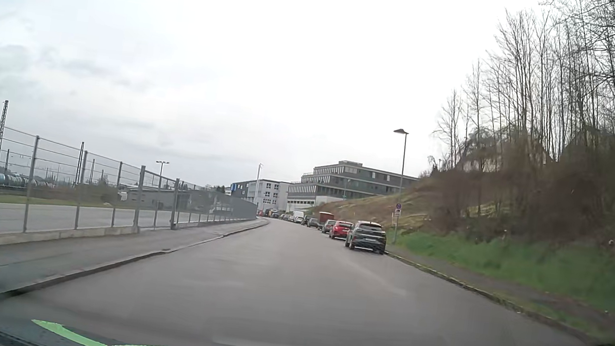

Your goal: Follow the waypoints while adhering to traffic rules and regulations

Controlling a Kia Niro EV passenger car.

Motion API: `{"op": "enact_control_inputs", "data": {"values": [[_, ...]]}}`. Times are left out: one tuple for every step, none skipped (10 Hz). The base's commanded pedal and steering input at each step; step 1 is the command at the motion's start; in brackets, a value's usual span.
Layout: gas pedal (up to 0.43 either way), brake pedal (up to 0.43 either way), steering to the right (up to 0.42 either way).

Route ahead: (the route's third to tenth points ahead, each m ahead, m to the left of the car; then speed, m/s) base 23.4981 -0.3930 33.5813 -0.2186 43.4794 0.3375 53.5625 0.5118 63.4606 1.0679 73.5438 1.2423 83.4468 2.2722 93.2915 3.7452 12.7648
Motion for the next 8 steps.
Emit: {"op": "enact_control_inputs", "data": {"values": [[0.209, 0.0, -0.001], [0.209, 0.0, -0.001], [0.209, 0.0, -0.001], [0.209, 0.0, -0.001], [0.209, 0.0, -0.001], [0.209, 0.0, -0.001], [0.209, 0.0, -0.001], [0.209, 0.0, -0.001]]}}
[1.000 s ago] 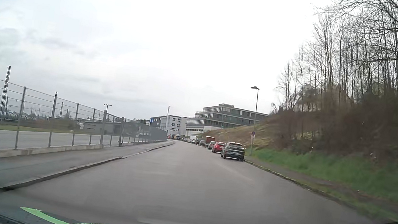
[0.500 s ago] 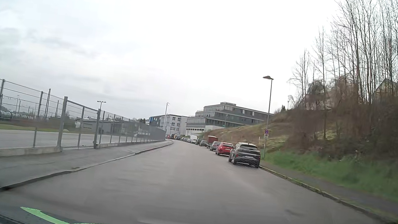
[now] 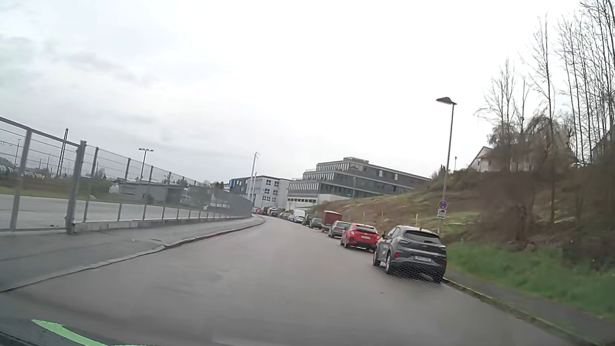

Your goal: Follow the waypoints while adhering to traffic rules and regulations

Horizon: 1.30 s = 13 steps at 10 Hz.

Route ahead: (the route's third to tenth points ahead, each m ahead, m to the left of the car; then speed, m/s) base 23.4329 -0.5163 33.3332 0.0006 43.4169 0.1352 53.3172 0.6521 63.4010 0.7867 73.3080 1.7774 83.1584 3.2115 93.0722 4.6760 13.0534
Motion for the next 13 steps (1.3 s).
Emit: {"op": "enact_control_inputs", "data": {"values": [[0.209, 0.0, -0.001], [0.197, 0.0, -0.001], [0.197, 0.0, -0.001], [0.197, 0.0, -0.001], [0.197, 0.0, -0.001], [0.197, 0.0, -0.001], [0.197, 0.0, -0.001], [0.197, 0.0, -0.001], [0.197, 0.0, -0.001], [0.197, 0.0, -0.001], [0.197, 0.0, -0.002], [0.197, 0.0, -0.002], [0.197, 0.0, -0.002]]}}
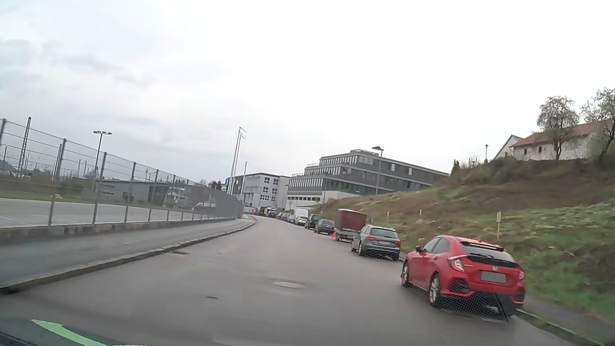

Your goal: Follow the waypoints while adhering to traffic rules and regulations

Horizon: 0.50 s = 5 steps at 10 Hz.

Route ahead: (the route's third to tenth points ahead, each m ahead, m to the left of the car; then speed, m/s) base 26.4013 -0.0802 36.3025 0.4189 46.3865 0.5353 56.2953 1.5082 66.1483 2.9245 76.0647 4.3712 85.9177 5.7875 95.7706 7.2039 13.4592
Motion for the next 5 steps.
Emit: {"op": "enact_control_inputs", "data": {"values": [[0.197, 0.0, -0.003], [0.197, 0.0, -0.003], [0.197, 0.0, -0.003], [0.197, 0.0, -0.003], [0.189, 0.0, -0.003]]}}
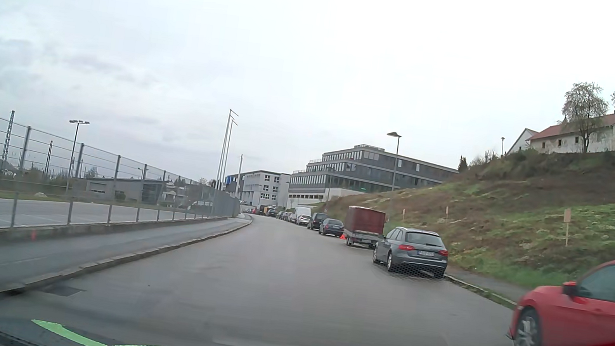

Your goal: Follow the waypoints while adhering to traffic rules and regulations

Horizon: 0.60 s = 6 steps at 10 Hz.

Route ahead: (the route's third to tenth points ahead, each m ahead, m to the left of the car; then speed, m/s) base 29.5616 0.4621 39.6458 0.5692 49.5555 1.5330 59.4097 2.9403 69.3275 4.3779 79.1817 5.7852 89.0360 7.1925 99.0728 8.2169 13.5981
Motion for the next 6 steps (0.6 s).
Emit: {"op": "enact_control_inputs", "data": {"values": [[0.189, 0.0, -0.003], [0.189, 0.0, -0.003], [0.169, 0.0, -0.002], [0.169, 0.0, -0.002], [0.169, 0.0, -0.002], [0.169, 0.0, -0.003]]}}
